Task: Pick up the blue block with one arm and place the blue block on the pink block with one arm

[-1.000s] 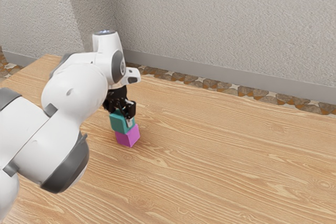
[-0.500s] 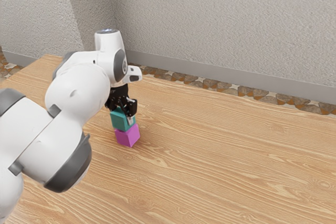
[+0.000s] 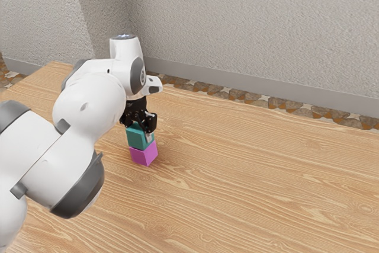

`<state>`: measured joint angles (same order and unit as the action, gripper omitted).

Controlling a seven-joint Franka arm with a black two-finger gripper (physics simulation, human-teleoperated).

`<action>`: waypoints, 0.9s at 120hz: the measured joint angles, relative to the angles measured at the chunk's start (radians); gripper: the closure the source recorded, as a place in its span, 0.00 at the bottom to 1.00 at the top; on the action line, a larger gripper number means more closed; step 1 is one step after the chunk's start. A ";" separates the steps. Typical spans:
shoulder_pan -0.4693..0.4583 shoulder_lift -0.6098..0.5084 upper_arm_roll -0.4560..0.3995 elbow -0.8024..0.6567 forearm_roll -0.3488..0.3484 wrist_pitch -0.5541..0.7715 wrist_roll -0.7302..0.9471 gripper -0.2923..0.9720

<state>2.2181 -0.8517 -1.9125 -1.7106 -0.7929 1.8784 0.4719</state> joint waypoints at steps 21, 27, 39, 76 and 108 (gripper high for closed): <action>0.000 -0.001 -0.001 0.000 -0.008 -0.002 -0.016 0.42; 0.000 -0.001 -0.002 0.000 -0.011 -0.002 -0.019 0.39; 0.000 -0.002 -0.002 0.000 -0.014 -0.004 -0.024 0.33; -0.024 0.020 0.057 0.011 -0.007 -0.019 -0.031 0.25; -1.027 0.737 0.817 0.183 0.417 -0.283 -0.030 0.24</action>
<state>1.1913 -0.1148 -1.0951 -1.5276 -0.3758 1.5952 0.4414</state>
